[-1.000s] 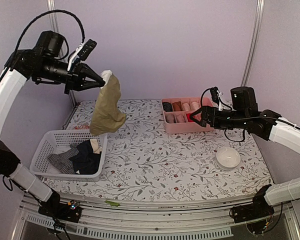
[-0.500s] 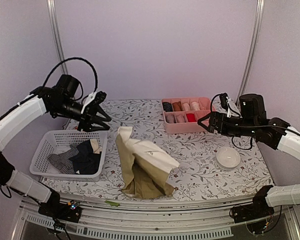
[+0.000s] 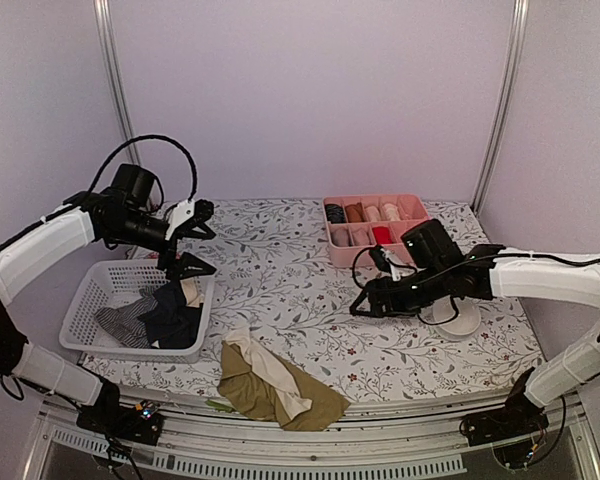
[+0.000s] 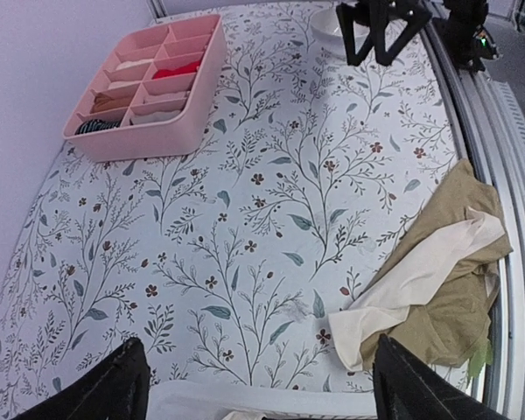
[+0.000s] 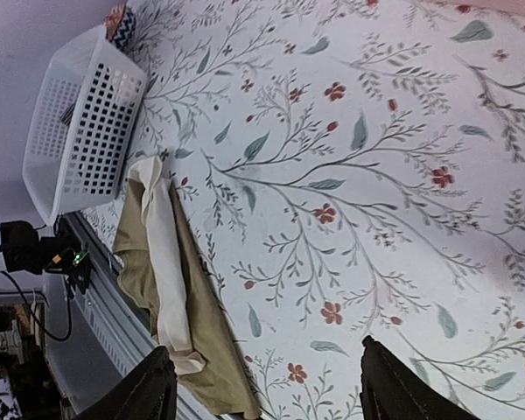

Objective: Roll the underwear
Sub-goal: Move the underwear to the center of the board.

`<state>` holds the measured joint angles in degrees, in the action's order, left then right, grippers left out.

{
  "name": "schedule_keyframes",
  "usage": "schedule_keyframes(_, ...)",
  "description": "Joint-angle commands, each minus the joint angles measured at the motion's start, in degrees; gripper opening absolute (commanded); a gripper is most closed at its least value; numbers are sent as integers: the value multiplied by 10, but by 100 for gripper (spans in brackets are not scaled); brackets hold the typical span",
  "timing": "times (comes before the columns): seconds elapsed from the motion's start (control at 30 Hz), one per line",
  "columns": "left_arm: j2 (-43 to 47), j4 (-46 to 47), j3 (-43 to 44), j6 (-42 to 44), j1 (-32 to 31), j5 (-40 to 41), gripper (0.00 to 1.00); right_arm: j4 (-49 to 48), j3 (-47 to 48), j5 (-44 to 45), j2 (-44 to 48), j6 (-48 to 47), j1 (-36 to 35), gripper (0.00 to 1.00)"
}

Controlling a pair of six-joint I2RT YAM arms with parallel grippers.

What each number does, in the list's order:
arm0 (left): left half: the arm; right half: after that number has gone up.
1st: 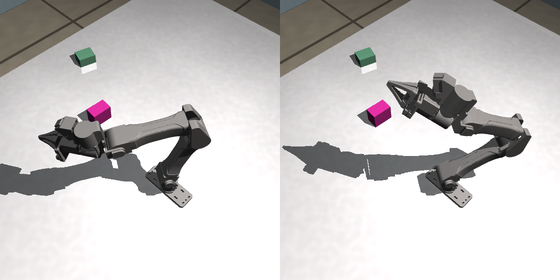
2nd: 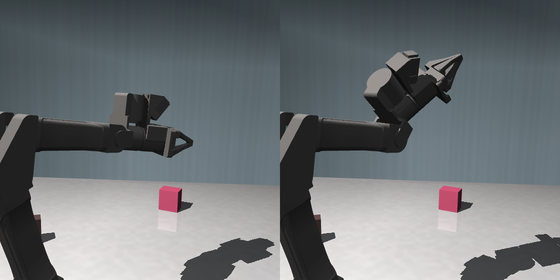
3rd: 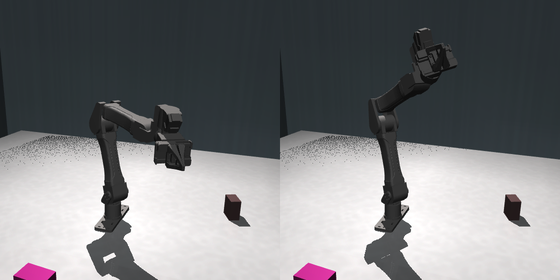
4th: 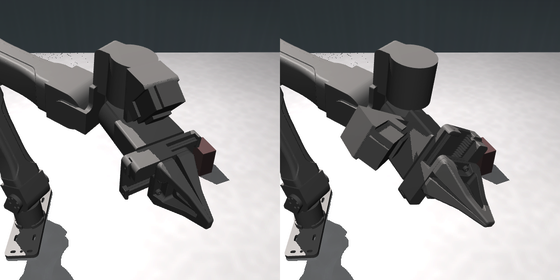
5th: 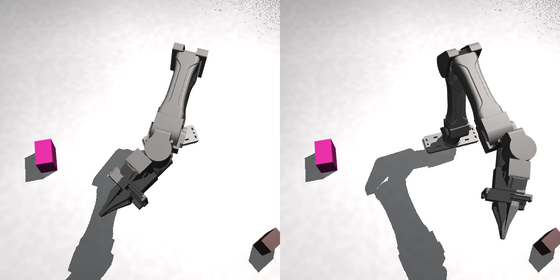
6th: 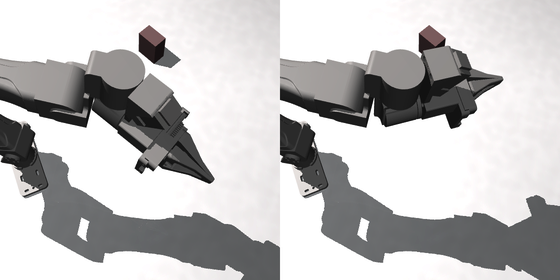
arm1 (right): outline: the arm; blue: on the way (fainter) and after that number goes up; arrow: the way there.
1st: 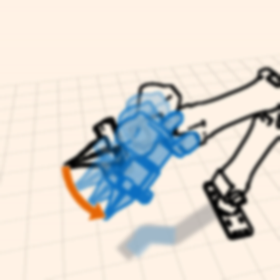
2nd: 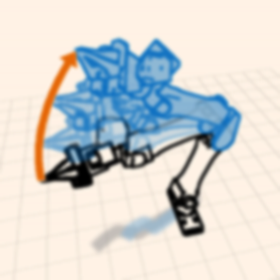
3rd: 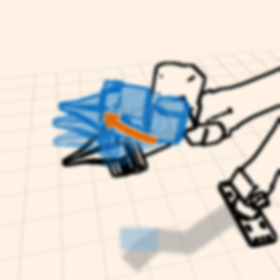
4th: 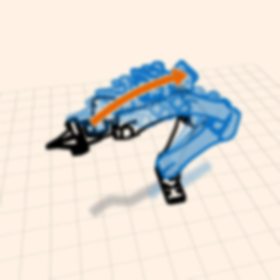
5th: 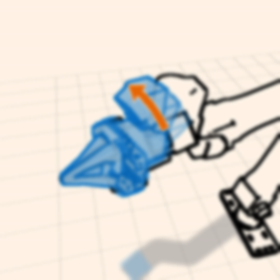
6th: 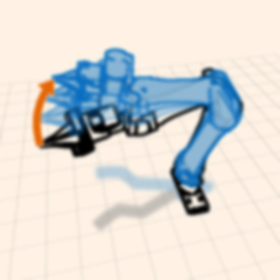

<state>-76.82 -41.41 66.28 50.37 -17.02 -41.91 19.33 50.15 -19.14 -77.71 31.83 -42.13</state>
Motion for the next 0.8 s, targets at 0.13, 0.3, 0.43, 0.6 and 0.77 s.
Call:
schedule_keyframes(0.13, 32, 33, -31, -50, -7, -15, 87, -17, 150, -93, -230, -60, -170, 64)
schedule_keyframes(0.3, 46, 37, -42, -61, -10, -6, 87, 14, 224, -101, -337, -82, -205, 45)
schedule_keyframes(0.43, 55, 37, -46, -60, -11, 1, 87, 15, 229, -83, -370, -79, -212, 33)
schedule_keyframes(0.6, 59, 40, -47, -62, -10, 8, 87, 71, 254, -3, -408, -82, -215, 22)
schedule_keyframes(0.77, 60, 52, -48, -62, -10, 20, 87, 107, 225, 56, -395, -70, -173, 20)
